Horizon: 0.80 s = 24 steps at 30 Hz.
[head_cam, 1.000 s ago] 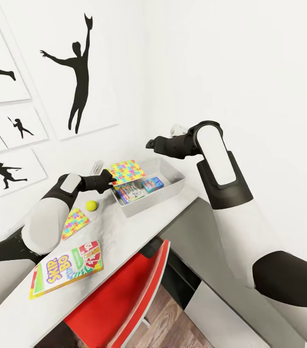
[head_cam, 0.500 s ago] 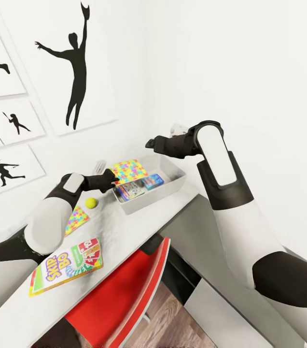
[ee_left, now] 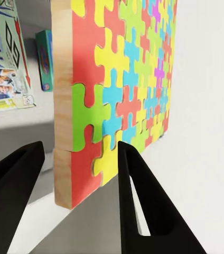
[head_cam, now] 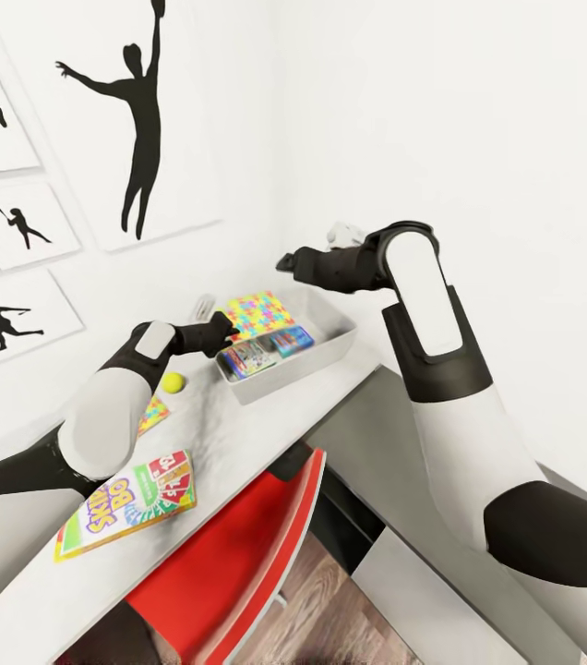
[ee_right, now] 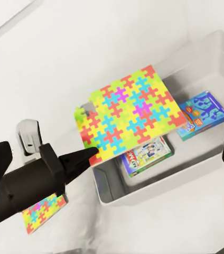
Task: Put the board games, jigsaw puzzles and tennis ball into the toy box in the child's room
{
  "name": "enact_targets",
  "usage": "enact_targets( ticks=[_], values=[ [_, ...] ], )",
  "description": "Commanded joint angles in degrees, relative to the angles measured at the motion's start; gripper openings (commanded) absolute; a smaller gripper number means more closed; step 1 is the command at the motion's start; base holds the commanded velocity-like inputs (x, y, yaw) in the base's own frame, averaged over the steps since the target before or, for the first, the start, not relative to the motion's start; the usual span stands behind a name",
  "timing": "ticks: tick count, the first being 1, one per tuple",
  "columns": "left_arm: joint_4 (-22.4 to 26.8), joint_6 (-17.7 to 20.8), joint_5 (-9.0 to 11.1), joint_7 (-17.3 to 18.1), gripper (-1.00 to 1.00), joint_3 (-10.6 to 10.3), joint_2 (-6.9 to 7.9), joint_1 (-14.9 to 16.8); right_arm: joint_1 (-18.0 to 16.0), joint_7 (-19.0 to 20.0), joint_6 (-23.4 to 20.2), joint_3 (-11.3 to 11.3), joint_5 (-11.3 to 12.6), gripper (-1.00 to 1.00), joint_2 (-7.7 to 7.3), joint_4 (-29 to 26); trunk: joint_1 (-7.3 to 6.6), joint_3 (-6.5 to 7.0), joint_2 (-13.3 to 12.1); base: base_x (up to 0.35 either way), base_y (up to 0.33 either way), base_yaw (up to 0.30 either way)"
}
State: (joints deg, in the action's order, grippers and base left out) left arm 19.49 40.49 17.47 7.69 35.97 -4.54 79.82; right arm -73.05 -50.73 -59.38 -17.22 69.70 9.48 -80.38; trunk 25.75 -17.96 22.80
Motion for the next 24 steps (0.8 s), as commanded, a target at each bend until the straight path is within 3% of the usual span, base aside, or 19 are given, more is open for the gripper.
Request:
enact_targets(
  ticks=[1,6,14,24],
  values=[
    [0.0,-0.1,-0.3,0.0,-1.00,0.4,-0.17,0.1,-0.1,-0.6,-0.2,0.0,0.5,1.00,0.01,-0.6,0.03,-0.20,0.1,0.000,0.000,0.000],
    [-0.1,-2.7,-0.5,-0.2,-1.00,0.4,-0.95,0.1,-0.1,-0.6,-0.1,-0.1,0.5,1.00,0.01,-1.9,0.03,-0.67,0.1,0.000,0.000,0.000],
    [-0.1,-3.5,-0.5,-0.2,-1.00,0.4,-1.21,0.1,-0.1,-0.6,0.2,-3.3,0.4,1.00,0.02,-3.4,0.03,-1.42,0.1,0.000,0.000,0.000],
    [-0.1,-3.6,-0.5,-0.1,-1.00,0.4,-1.26,0.1,-0.1,-0.6,0.3,-3.7,0.6,1.00,0.03,-4.3,0.03,-2.36,0.1,0.000,0.000,0.000]
  ],
)
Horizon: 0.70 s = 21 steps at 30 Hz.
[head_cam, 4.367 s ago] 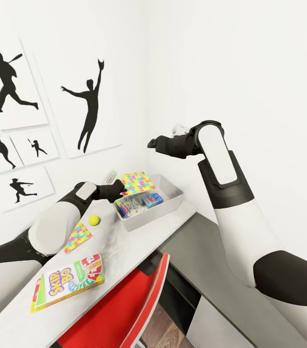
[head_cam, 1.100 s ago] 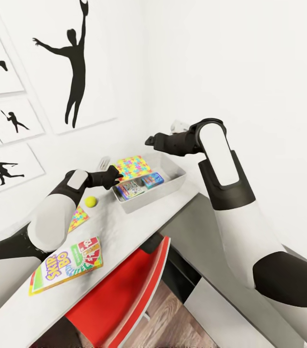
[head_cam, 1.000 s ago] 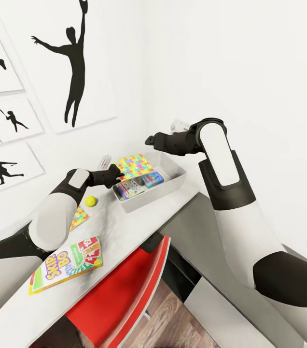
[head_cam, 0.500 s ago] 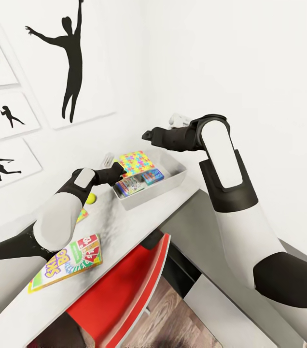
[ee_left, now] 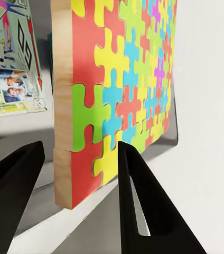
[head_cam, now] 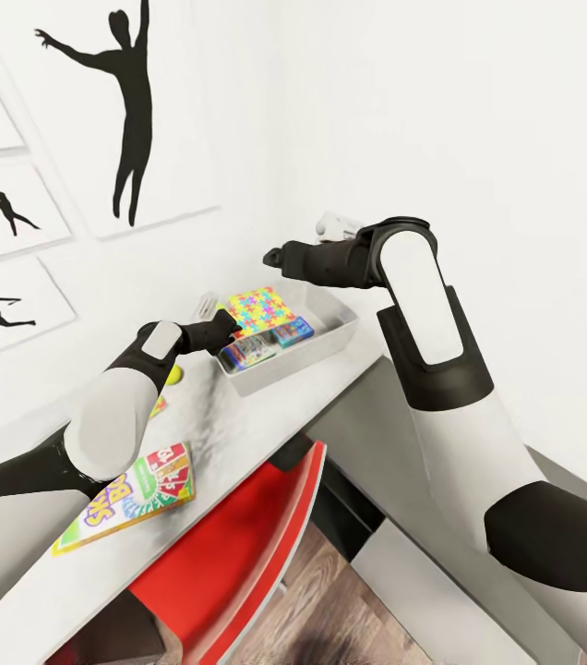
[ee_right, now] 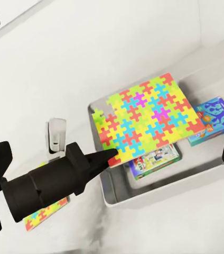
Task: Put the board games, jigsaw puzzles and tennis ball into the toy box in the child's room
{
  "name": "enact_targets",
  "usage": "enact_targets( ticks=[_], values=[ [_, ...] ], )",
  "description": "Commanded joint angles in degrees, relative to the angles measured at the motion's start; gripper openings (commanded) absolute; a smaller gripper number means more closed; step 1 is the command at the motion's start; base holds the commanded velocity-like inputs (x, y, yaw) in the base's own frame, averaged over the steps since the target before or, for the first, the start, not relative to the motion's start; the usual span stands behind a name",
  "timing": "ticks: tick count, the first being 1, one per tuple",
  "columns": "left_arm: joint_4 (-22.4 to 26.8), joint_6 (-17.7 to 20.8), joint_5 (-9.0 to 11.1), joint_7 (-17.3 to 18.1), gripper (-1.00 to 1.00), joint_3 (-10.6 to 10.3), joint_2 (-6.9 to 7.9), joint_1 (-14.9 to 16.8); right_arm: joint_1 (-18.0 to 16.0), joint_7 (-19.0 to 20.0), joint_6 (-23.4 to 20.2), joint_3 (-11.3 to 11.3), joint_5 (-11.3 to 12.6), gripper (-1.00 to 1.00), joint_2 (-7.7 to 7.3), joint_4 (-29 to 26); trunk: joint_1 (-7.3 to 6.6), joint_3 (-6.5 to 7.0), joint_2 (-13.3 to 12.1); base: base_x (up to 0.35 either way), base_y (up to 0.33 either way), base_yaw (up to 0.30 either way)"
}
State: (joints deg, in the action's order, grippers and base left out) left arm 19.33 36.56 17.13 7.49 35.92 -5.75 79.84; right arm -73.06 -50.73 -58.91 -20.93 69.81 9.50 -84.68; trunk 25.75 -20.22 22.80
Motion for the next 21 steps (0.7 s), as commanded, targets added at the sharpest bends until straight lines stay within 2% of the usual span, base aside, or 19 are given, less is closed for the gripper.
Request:
enact_targets(
  ticks=[1,10,21],
  values=[
    [0.1,0.4,-0.2,0.1,-1.00,0.4,-0.05,0.1,-0.1,-0.6,-0.2,0.0,0.5,1.00,0.00,0.0,0.03,-0.20,0.1,0.000,0.000,0.000],
    [0.2,0.3,-0.2,0.0,-1.00,0.4,-0.12,0.1,0.0,-0.5,-0.2,-0.1,0.5,1.00,0.00,0.0,0.03,-1.04,0.1,0.000,0.000,0.000],
    [0.2,-0.4,-0.2,0.0,-1.00,0.4,-1.96,0.4,0.3,-0.6,-0.4,-0.1,0.5,1.00,0.00,-1.1,0.03,-2.07,0.1,0.000,0.000,0.000]
  ],
)
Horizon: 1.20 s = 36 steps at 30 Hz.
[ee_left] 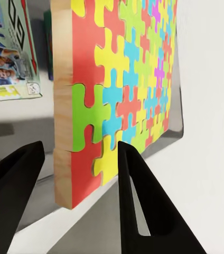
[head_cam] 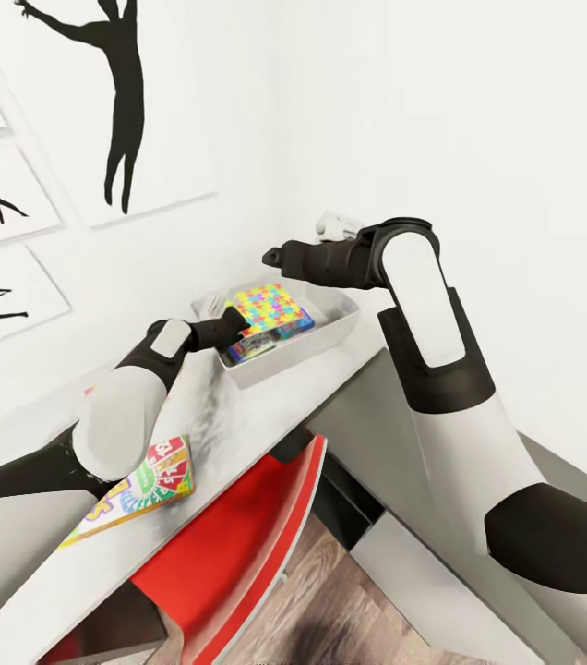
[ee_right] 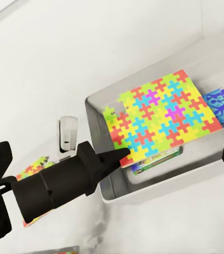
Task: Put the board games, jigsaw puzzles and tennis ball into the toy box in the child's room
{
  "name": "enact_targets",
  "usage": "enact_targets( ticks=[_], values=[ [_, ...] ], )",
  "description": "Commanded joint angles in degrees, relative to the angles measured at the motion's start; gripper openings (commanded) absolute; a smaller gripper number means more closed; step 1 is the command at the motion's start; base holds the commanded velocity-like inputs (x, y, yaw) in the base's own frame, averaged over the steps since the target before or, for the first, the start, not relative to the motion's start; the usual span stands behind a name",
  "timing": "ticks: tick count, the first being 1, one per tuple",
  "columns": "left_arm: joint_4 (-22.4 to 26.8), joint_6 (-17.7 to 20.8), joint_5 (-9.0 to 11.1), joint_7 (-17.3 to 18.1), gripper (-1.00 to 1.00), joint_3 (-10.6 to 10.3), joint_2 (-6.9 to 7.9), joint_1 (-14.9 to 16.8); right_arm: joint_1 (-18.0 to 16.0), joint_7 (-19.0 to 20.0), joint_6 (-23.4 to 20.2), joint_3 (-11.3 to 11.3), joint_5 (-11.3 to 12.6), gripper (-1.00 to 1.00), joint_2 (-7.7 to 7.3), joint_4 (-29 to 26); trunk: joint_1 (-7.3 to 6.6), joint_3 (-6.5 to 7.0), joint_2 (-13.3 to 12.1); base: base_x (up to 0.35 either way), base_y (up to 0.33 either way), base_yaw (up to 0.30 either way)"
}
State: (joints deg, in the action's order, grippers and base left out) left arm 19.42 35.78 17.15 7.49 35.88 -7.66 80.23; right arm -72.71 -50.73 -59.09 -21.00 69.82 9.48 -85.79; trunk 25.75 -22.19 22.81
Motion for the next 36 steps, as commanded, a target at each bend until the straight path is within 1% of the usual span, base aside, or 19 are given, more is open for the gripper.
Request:
enact_targets(
  ticks=[1,3,5,8,12,17,25,36],
  values=[
    [0.1,0.3,-0.2,0.1,-1.00,0.4,-0.12,0.1,-0.1,-0.6,-0.2,0.0,0.5,1.00,0.01,-0.1,0.03,-0.19,0.1,0.000,0.000,0.000],
    [0.1,0.2,-0.2,0.1,-1.00,0.4,-0.18,0.1,-0.1,-0.6,-0.1,-0.1,0.5,1.00,0.01,-0.1,0.03,-0.31,0.1,0.000,0.000,0.000],
    [0.1,0.1,-0.2,0.1,-1.00,0.4,-0.20,0.1,0.0,-0.6,-0.1,-0.9,0.5,1.00,0.01,-0.1,0.03,-0.36,0.1,0.000,0.000,0.000],
    [0.1,0.0,-0.2,0.1,-1.00,0.4,-0.17,0.1,0.2,-0.6,-0.1,-3.3,0.3,1.00,0.03,-0.2,0.03,-0.39,0.1,0.000,0.000,0.000],
    [0.1,-0.2,-0.3,0.1,-1.00,0.3,-0.15,0.2,0.3,-0.5,0.0,-4.3,0.2,1.00,0.01,-0.2,0.03,-0.40,0.1,0.000,0.000,0.000],
    [0.1,-1.1,-0.4,0.1,-1.00,0.3,-0.10,0.5,0.3,-0.6,0.1,-4.5,0.2,1.00,0.01,-0.2,0.03,-0.40,0.1,0.000,0.000,0.000],
    [0.1,-1.3,-0.4,0.1,-1.00,0.3,-0.14,0.8,0.3,-0.6,0.1,-4.5,0.5,1.00,0.09,-0.1,0.03,-0.42,0.1,0.000,0.000,0.000],
    [0.1,-1.4,-0.4,0.0,-1.00,0.3,-0.16,0.8,0.3,-0.6,0.0,-4.6,0.8,1.00,0.10,-0.1,0.03,-1.25,0.1,0.000,0.000,0.000]
  ],
)
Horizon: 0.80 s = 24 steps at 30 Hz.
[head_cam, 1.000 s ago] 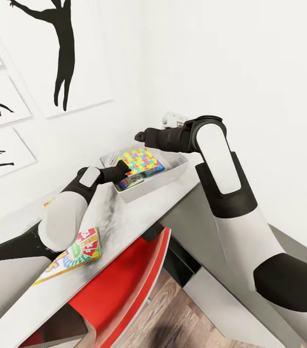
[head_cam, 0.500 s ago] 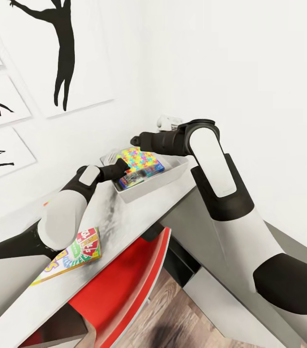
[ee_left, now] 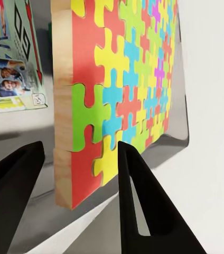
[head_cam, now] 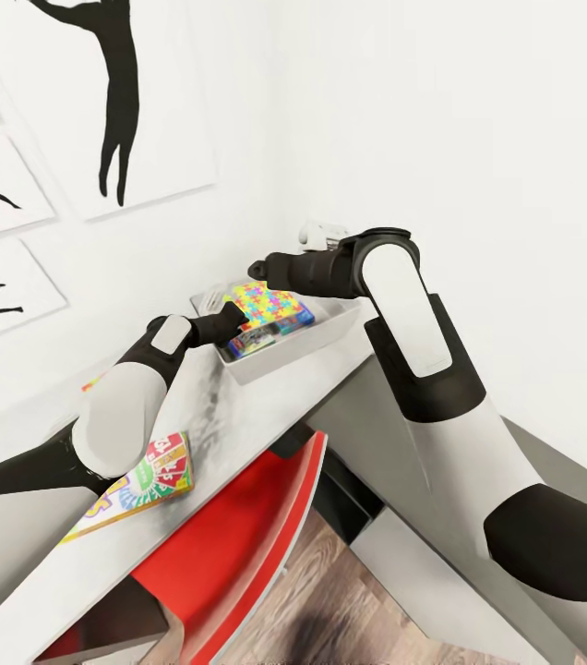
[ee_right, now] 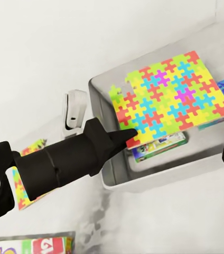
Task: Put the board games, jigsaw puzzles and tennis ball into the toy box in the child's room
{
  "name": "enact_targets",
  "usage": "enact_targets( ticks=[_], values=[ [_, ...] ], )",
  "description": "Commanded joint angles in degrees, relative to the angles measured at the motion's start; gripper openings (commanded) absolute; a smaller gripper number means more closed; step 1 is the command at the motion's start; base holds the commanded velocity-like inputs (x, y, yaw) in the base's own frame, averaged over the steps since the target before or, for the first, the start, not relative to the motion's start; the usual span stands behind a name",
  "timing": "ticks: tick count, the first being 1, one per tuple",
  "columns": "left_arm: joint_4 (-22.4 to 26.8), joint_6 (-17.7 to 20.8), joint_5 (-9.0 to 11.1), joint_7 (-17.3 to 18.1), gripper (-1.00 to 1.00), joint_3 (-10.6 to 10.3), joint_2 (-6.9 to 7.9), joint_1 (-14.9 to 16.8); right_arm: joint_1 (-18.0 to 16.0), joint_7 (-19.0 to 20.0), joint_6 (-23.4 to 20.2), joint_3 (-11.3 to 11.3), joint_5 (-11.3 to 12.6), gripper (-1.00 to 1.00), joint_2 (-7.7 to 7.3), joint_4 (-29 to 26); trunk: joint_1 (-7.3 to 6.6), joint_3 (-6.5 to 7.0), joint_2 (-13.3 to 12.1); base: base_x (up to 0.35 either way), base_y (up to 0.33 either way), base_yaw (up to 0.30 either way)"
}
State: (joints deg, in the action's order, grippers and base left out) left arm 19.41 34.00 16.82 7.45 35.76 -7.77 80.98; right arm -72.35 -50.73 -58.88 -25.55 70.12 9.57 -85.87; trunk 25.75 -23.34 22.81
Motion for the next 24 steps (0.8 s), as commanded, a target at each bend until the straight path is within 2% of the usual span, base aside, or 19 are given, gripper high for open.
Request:
enact_targets(
  ticks=[1,7,12,20,24],
  values=[
    [0.1,0.4,-0.1,0.0,-1.00,0.4,-0.05,0.1,-0.1,-0.6,-0.2,0.0,0.5,1.00,-0.01,0.0,0.03,-0.19,0.1,0.000,0.000,0.000],
    [0.1,0.3,-0.1,0.0,-1.00,0.4,-0.05,0.1,-0.1,-0.6,-0.2,-0.1,0.6,1.00,-0.04,0.0,0.03,-0.75,0.1,0.000,0.000,0.000],
    [0.1,-1.7,-0.3,0.0,-1.00,0.4,-0.05,0.1,-0.1,-0.6,-0.2,-0.1,0.6,1.00,-0.07,0.0,0.03,-1.22,0.1,0.000,0.000,0.000],
    [0.2,-2.2,-0.5,0.0,-1.00,0.3,-0.04,0.2,-0.1,-0.5,-0.2,-0.1,0.6,1.00,-0.08,-0.1,0.03,-1.97,0.1,0.000,0.000,0.000],
    [0.2,-2.4,-0.6,0.0,-1.00,-1.5,0.02,0.7,0.3,-0.5,-0.2,-0.2,0.6,1.00,-0.08,-0.1,0.03,-2.34,0.1,0.000,0.000,0.000]
  ],
)
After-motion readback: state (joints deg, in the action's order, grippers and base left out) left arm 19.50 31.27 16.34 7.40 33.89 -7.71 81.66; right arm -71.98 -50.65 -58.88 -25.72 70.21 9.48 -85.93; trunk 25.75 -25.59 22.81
